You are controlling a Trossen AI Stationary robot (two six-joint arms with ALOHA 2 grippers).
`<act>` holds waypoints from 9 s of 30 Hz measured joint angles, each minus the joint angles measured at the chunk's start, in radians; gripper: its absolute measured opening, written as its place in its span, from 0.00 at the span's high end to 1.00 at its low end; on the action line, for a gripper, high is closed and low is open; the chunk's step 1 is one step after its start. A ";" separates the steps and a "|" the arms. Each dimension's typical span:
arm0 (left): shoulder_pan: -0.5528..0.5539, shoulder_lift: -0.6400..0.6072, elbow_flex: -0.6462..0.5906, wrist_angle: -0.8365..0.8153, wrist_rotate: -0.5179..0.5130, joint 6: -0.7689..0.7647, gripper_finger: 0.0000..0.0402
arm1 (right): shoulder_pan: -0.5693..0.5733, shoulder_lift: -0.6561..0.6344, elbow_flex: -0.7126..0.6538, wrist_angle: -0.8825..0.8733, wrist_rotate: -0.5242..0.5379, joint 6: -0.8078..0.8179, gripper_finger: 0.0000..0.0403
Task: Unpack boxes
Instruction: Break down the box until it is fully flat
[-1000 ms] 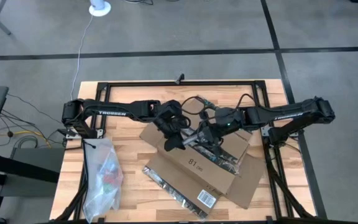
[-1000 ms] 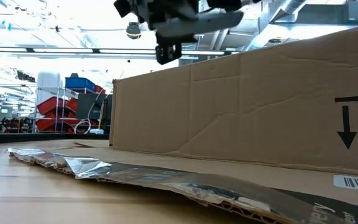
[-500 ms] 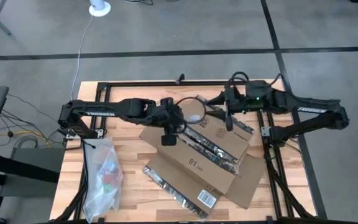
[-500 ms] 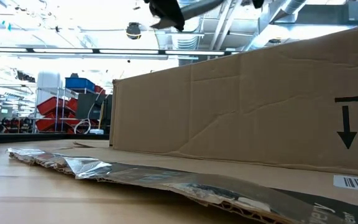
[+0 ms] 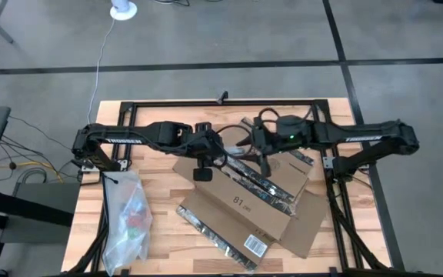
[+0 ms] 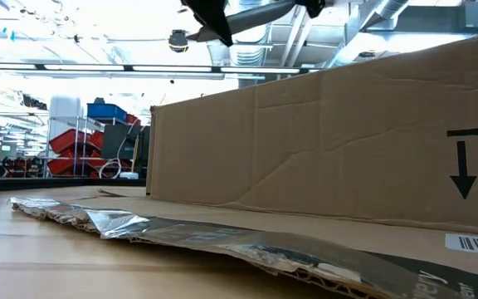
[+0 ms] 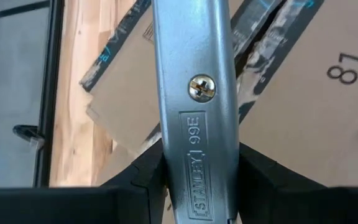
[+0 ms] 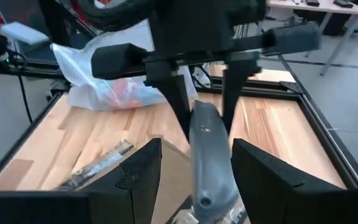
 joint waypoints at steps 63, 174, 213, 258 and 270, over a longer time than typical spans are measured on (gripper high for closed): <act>0.000 -0.060 -0.003 0.080 0.044 0.044 0.70 | 0.004 0.136 0.000 0.217 -0.003 -0.035 0.56; 0.211 0.077 -0.402 0.336 0.216 -0.136 0.37 | 0.401 -0.642 -0.262 -0.698 0.237 0.785 0.71; -0.251 0.084 -0.207 0.415 0.064 -0.500 0.38 | 0.488 -0.381 -0.233 -0.735 0.277 0.701 0.71; -0.286 0.205 -0.129 0.520 0.101 -0.500 0.38 | 0.464 -0.372 -0.202 -0.810 0.236 0.593 0.71; -0.368 0.256 -0.122 0.527 -0.112 -0.240 0.38 | 0.462 -0.372 -0.207 -0.802 0.209 0.597 0.71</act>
